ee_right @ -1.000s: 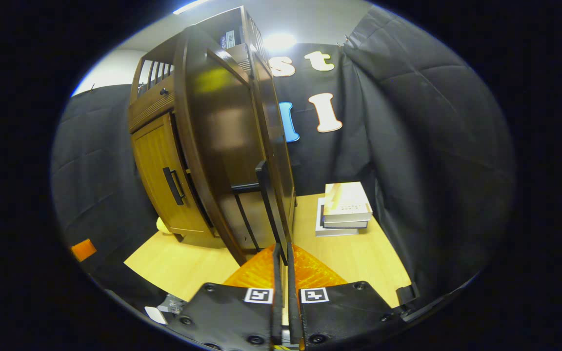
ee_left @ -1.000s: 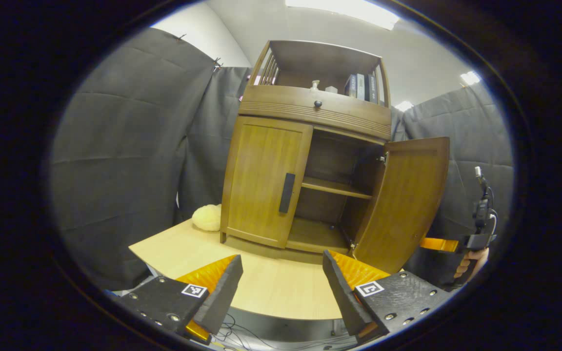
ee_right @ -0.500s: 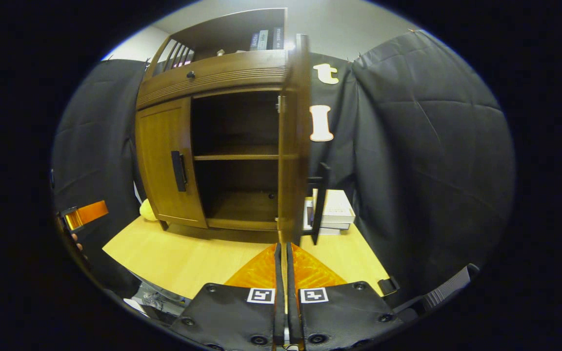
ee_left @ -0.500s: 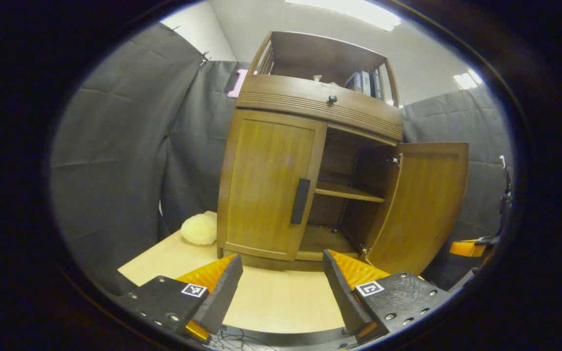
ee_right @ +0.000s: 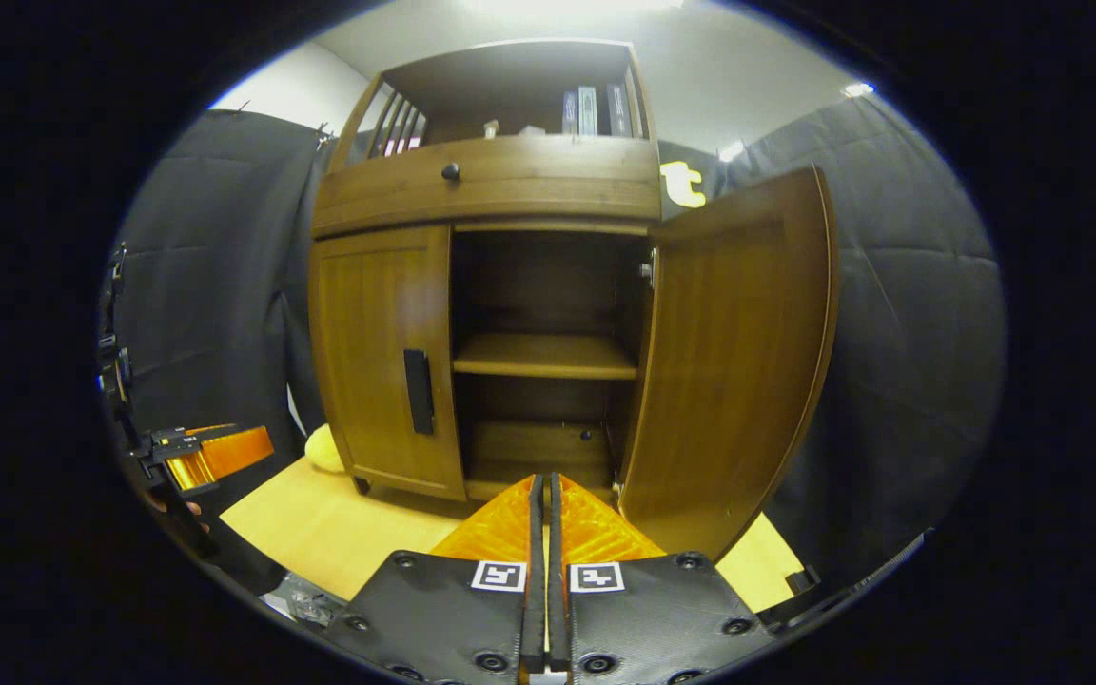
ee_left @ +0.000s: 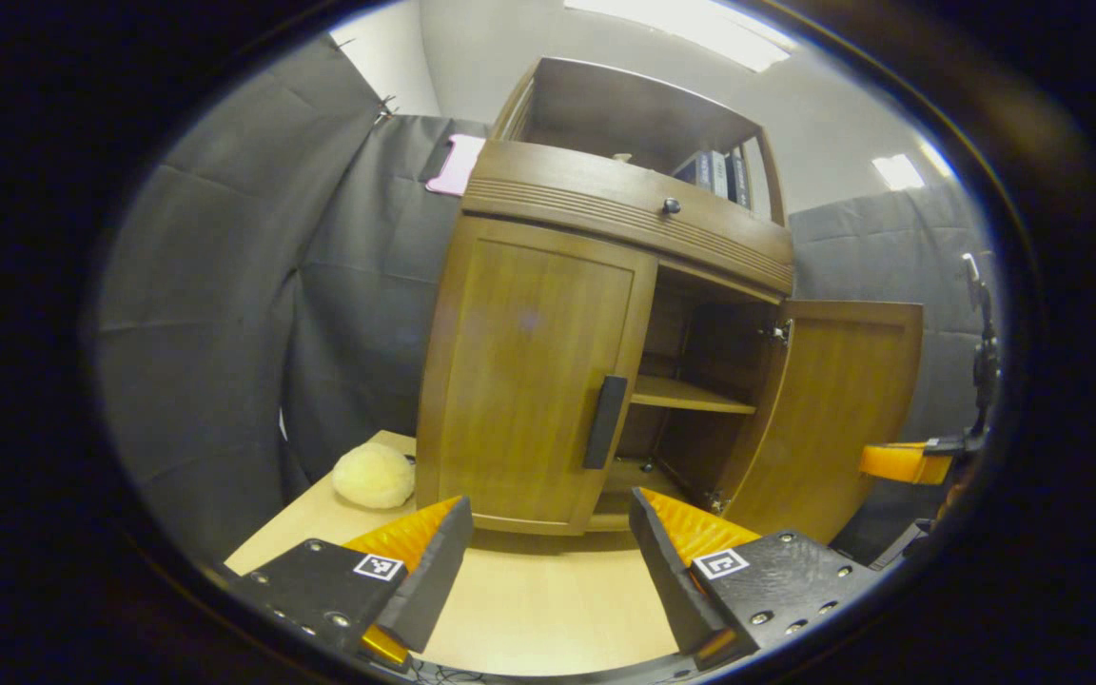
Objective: Open the right door of the double-door shoe cabinet with the right hand, and open the left door with the left hand.
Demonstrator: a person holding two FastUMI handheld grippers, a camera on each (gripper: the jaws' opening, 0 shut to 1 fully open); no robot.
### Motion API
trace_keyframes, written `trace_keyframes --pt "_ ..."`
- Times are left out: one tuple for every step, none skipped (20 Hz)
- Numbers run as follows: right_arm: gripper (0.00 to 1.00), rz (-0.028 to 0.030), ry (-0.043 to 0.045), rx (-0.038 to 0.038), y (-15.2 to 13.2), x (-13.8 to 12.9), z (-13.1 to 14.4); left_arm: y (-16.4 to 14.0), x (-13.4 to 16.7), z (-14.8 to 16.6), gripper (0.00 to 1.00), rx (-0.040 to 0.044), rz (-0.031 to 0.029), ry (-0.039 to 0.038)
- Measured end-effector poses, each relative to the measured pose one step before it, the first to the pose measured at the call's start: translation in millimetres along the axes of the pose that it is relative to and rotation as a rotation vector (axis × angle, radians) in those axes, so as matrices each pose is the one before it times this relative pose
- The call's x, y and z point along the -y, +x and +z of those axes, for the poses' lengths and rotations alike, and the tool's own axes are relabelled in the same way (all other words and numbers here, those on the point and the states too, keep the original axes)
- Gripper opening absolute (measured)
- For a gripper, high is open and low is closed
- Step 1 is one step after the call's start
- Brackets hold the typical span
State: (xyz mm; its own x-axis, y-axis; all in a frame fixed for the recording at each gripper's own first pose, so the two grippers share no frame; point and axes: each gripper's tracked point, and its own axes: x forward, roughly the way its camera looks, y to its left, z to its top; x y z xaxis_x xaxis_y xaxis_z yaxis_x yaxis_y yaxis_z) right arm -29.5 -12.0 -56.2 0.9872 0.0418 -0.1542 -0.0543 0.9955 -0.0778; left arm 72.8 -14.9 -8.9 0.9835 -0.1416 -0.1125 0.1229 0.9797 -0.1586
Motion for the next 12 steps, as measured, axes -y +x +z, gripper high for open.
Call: trace_keyframes --pt "0.05 0.00906 -0.00031 0.00484 5.72 -3.93 0.06 7.8 3.17 4.43 0.95 0.00171 -0.00903 0.00614" --pt "0.05 0.01331 0.00296 -0.00003 6.76 -3.38 -0.33 6.7 3.53 2.27 0.95 0.00157 -0.007 0.0065" --pt "0.21 0.01366 0.00404 -0.00669 5.78 -3.7 -2.8 10.34 3.59 2.49 0.95 0.00246 -0.00369 0.00879" --pt "0.36 0.02525 0.00394 -0.00664 6.57 -5.31 -1.79 10.07 3.54 2.69 0.95 0.00285 -0.00073 0.01032" --pt "0.52 0.00447 -0.0029 -0.00024 8.59 1.03 -1.92 10.35 2.85 4.08 0.95 0.00248 0.00145 0.01008" --pt "0.63 0.00334 -0.00311 0.0038 6.07 0.9 0.47 8.84 1.29 3.62 0.95 0.00311 0.00348 0.00789" --pt "0.75 0.01036 0.00088 0.01214 3.9 -2.29 0.24 11.1 1.94 2.79 0.94 0.00422 0.0033 0.00604" --pt "0.86 0.00422 -0.00215 0.00634 6.53 0.96 0.73 10.34 2.27 4.38 0.95 0.00174 0.00064 0.00571" --pt "0.97 0.00712 -0.00281 0.00267 7.91 0.21 -0.43 13.18 2.46 2.44 0.95 -0.00387 -0.001 0.00721" --pt "0.97 0.01335 -0.00266 -0.00476 6.75 -1.41 -1.15 11.0 0.97 2.44 0.95 -0.00063 0.00338 0.00868" --pt "0.98 0.00948 0.00061 -0.00418 4.98 0.85 -2.45 12.33 1.29 1.46 0.95 -0.00095 0.00474 0.00699" --pt "0.98 0.00822 0.00305 -0.0002 4.53 1.17 -0.29 12.5 2.08 -0.21 0.94 -0.00093 0.0019 0.00471"
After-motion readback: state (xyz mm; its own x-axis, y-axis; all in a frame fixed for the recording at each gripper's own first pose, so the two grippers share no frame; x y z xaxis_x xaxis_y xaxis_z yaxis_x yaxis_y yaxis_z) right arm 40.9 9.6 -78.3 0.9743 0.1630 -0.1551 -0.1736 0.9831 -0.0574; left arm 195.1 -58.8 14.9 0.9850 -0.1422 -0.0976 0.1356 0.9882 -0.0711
